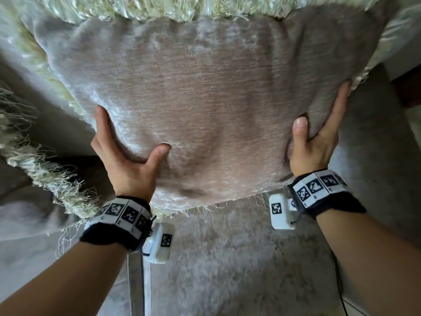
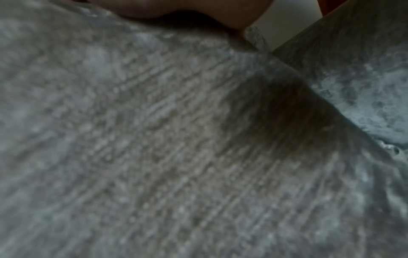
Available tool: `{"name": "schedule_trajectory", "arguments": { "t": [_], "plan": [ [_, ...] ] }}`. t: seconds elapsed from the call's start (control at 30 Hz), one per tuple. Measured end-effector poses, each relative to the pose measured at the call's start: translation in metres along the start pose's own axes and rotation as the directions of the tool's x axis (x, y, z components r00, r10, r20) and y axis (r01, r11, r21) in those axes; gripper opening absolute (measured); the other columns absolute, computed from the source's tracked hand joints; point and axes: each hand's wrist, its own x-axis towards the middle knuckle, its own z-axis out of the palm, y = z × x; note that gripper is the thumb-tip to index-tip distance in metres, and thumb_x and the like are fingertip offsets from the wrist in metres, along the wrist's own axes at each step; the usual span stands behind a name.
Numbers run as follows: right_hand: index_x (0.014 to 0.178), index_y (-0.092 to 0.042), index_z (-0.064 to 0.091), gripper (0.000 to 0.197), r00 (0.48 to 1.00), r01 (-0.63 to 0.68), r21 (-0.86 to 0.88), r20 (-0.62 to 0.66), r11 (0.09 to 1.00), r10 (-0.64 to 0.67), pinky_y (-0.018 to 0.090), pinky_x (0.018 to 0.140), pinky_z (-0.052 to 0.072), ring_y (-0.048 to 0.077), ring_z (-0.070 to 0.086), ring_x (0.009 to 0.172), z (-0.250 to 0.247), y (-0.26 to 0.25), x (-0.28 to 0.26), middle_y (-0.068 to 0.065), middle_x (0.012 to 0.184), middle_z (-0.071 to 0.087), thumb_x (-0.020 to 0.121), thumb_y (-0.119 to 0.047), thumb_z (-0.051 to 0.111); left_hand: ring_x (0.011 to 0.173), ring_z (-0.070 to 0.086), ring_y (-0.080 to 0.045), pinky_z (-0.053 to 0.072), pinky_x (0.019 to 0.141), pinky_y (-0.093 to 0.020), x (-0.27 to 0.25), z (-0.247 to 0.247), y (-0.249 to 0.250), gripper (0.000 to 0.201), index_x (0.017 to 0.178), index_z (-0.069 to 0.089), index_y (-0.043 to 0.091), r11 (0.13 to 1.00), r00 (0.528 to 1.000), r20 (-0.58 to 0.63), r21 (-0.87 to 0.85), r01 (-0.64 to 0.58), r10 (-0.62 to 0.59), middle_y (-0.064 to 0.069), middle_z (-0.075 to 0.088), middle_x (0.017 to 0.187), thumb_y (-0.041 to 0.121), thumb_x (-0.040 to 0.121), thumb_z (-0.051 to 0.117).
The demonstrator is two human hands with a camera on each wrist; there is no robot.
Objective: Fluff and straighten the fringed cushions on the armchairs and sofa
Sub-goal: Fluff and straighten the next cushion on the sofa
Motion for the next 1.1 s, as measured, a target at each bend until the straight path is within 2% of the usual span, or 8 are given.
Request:
{"name": "schedule_trajectory", "arguments": {
  "t": [0.1, 0.2, 0.33, 0.47, 0.57, 0.7, 0.77, 1.1],
  "plan": [
    [0.16, -0.018, 0.016, 0.086, 1.0, -0.012, -0.036, 0.001, 0.999, 0.012, 0.034, 0.115, 0.038, 0.012, 0.037, 0.144, -0.007, -0.004, -0.001, 0.002, 0.16, 0.031, 0.094, -0.061, 0.05, 0.139, 0.024, 0.01, 0.02, 0.118, -0.016, -0.003, -0.003, 0.01, 0.118, 0.16, 0.015, 0.003, 0.996, 0.998, -0.016, 0.073, 0.057, -0.056, -0.005, 0.026, 0.144, 0.057, 0.076, 0.078],
    [0.158, -0.018, 0.026, 0.08, 0.997, -0.076, -0.08, -0.023, 0.994, 0.074, 0.004, 0.101, 0.034, -0.011, 0.038, 0.13, -0.016, -0.017, -0.005, -0.005, 0.145, 0.035, 0.093, -0.05, 0.06, 0.138, 0.031, -0.025, 0.028, 0.119, -0.029, -0.002, -0.004, 0.031, 0.11, 0.158, 0.027, 0.009, 0.97, 0.995, -0.068, 0.227, 0.091, -0.077, -0.025, 0.026, 0.144, 0.054, 0.074, 0.082],
    [0.143, -0.012, 0.05, 0.063, 0.998, -0.062, -0.198, -0.037, 0.978, 0.056, 0.009, 0.099, 0.038, 0.022, 0.051, 0.126, -0.034, -0.042, -0.009, 0.014, 0.138, 0.045, 0.092, -0.046, 0.065, 0.123, 0.042, -0.039, 0.04, 0.108, -0.044, -0.001, -0.013, 0.058, 0.082, 0.143, 0.045, -0.001, 0.918, 0.998, -0.051, 0.397, -0.008, 0.031, -0.031, 0.039, 0.131, 0.035, 0.078, 0.079],
    [0.127, -0.011, 0.062, 0.053, 0.975, 0.017, -0.422, 0.208, 0.907, 0.078, 0.038, 0.095, 0.049, 0.027, 0.057, 0.113, -0.065, -0.083, -0.017, 0.01, 0.124, 0.057, 0.089, -0.049, 0.061, 0.106, 0.058, -0.028, 0.051, 0.089, -0.048, -0.001, -0.03, 0.094, 0.06, 0.135, 0.05, 0.012, 0.872, 0.981, 0.17, 0.49, -0.003, -0.092, -0.013, 0.057, 0.12, 0.036, 0.085, 0.07],
    [0.135, -0.02, 0.055, 0.055, 0.839, 0.08, -0.502, 0.5, 0.861, 0.213, 0.033, 0.092, 0.051, 0.019, 0.063, 0.108, -0.097, -0.117, -0.02, 0.003, 0.125, 0.063, 0.091, -0.053, 0.061, 0.099, 0.066, -0.019, 0.054, 0.087, -0.042, -0.001, -0.045, 0.133, 0.046, 0.129, 0.052, 0.023, 0.818, 0.847, 0.434, 0.575, 0.001, -0.306, 0.001, 0.064, 0.115, 0.04, 0.089, 0.067],
    [0.142, -0.021, 0.047, 0.065, 0.538, 0.276, -0.554, 0.766, 0.785, 0.351, 0.036, 0.097, 0.05, 0.019, 0.062, 0.113, -0.142, -0.162, -0.025, 0.002, 0.129, 0.064, 0.091, -0.06, 0.056, 0.102, 0.066, -0.012, 0.053, 0.096, -0.038, -0.014, -0.066, 0.191, 0.05, 0.139, 0.05, 0.032, 0.81, 0.615, 0.687, 0.572, -0.13, -0.387, 0.007, 0.068, 0.117, 0.045, 0.092, 0.065],
    [0.141, -0.022, 0.048, 0.064, 0.503, 0.315, -0.543, 0.791, 0.779, 0.348, 0.037, 0.098, 0.05, 0.02, 0.061, 0.117, -0.167, -0.188, -0.03, 0.002, 0.131, 0.063, 0.09, -0.06, 0.058, 0.104, 0.066, -0.012, 0.052, 0.098, -0.038, -0.027, -0.077, 0.222, 0.052, 0.141, 0.049, 0.033, 0.782, 0.568, 0.734, 0.578, -0.234, -0.372, 0.008, 0.068, 0.118, 0.046, 0.093, 0.064],
    [0.141, -0.016, 0.05, 0.063, 0.526, 0.429, -0.459, 0.827, 0.778, 0.198, 0.038, 0.093, 0.053, 0.024, 0.066, 0.109, -0.305, -0.295, -0.071, 0.006, 0.123, 0.068, 0.09, -0.05, 0.062, 0.109, 0.064, -0.015, 0.051, 0.1, -0.043, -0.124, -0.152, 0.385, 0.05, 0.14, 0.047, 0.039, 0.673, 0.618, 0.724, 0.624, -0.397, -0.307, 0.012, 0.068, 0.12, 0.051, 0.094, 0.059]
  ]
}}
